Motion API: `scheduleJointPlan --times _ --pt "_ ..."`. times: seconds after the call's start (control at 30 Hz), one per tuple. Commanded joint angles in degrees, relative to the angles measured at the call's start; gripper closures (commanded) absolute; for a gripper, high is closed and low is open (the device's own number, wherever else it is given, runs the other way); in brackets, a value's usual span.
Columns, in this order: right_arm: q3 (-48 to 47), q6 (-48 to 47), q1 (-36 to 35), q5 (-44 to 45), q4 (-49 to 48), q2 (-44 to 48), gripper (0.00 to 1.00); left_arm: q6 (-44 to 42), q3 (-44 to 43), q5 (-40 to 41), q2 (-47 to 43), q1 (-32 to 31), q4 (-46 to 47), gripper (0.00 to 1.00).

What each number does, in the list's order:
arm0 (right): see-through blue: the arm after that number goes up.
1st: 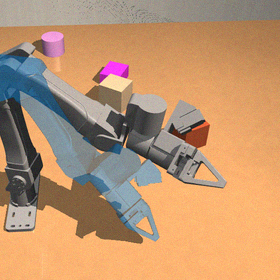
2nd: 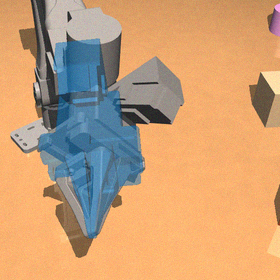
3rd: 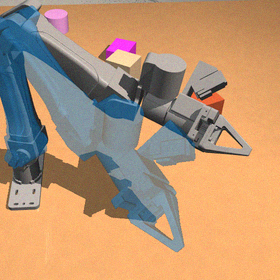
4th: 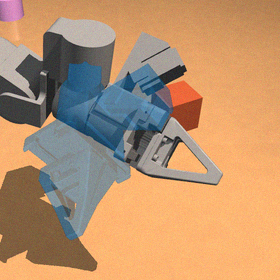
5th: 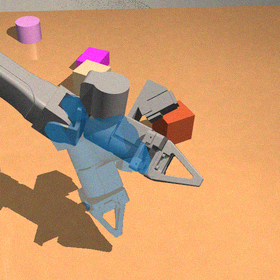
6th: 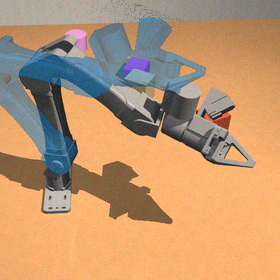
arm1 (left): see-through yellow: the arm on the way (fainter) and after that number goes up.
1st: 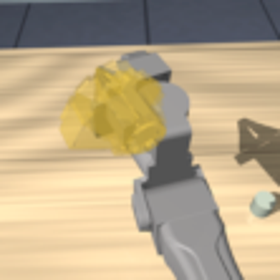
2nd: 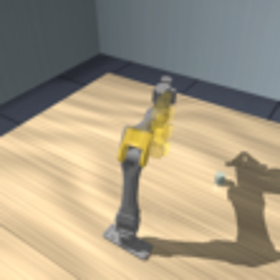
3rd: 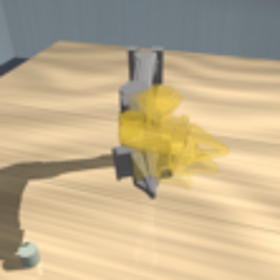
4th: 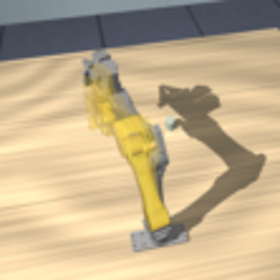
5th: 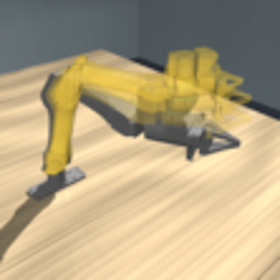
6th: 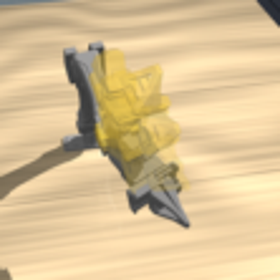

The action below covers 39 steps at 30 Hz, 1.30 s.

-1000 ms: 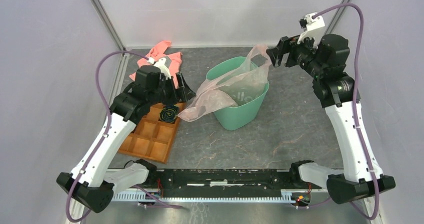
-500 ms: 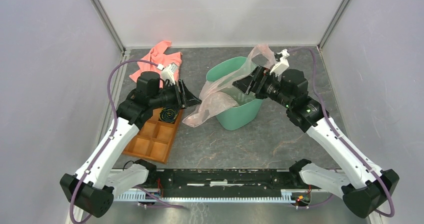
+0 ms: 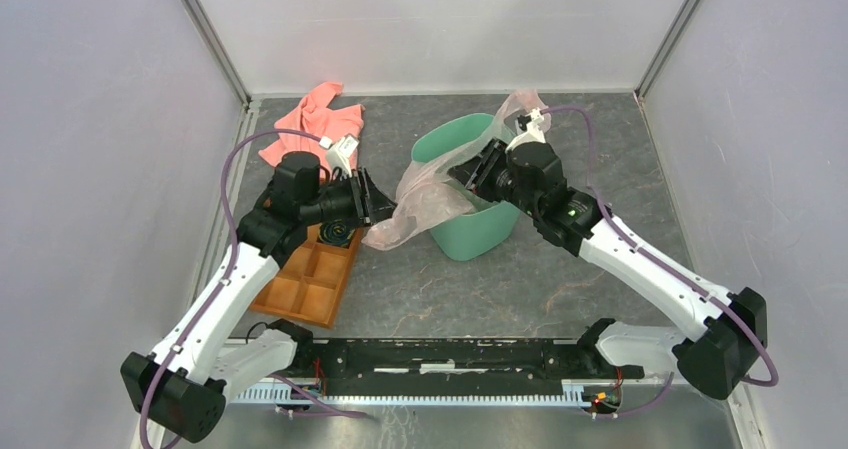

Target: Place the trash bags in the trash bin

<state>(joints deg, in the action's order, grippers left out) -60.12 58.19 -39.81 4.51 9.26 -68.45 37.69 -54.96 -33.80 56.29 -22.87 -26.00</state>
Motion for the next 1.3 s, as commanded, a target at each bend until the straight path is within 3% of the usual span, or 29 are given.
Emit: scheduleJointPlan --times 0.0,0.07,0.1,0.33,0.43,0.63,0.83,1.0,1.1,1.17,1.27 --pt "-2.4 -0.5 -1.0 4.9 0.5 0.2 0.79 2.6 0.1 -2.3 -3.5 0.3 2.5 0.52" --pt "-3.0 -2.1 -1.0 5.5 1.1 0.9 0.98 2.6 -0.2 -1.8 -4.2 0.3 2.0 0.5" --pt "-3.5 -3.0 -1.0 5.8 1.9 1.4 1.0 2.4 -0.4 -1.4 -4.5 0.3 1.6 0.48" --pt "-2.9 -7.8 -0.9 7.0 5.1 9.2 1.0 3.9 0.9 -0.4 -5.4 0.3 3.5 0.34" --pt "-1.6 -8.1 -1.0 5.4 6.8 12.4 1.0 6.2 2.4 -2.8 -4.1 0.3 7.1 0.33" --pt "1.5 -14.0 -0.9 0.3 9.4 19.2 1.0 5.8 1.3 -3.4 -0.9 0.3 8.4 0.58" --pt "13.8 -18.8 -0.9 -9.0 7.3 29.2 1.0 3.6 -1.7 -0.6 1.8 0.3 8.3 0.93" --pt "23.2 -25.3 -0.9 -8.8 5.4 33.7 1.0 -1.3 -6.2 5.9 5.2 0.5 5.3 0.98" --pt "29.3 -32.7 -0.9 -7.7 -0.9 34.3 1.0 -2.8 -7.3 7.2 6.9 0.6 6.0 0.98" --pt "31.1 -36.4 -0.9 -4.2 -2.3 33.2 0.91 -3.7 -7.8 7.8 7.8 0.7 6.6 0.98" --pt "31.3 -41.1 -0.9 0.4 -2.0 32.9 0.63 -4.1 -7.6 8.6 8.6 0.6 8.1 0.98"
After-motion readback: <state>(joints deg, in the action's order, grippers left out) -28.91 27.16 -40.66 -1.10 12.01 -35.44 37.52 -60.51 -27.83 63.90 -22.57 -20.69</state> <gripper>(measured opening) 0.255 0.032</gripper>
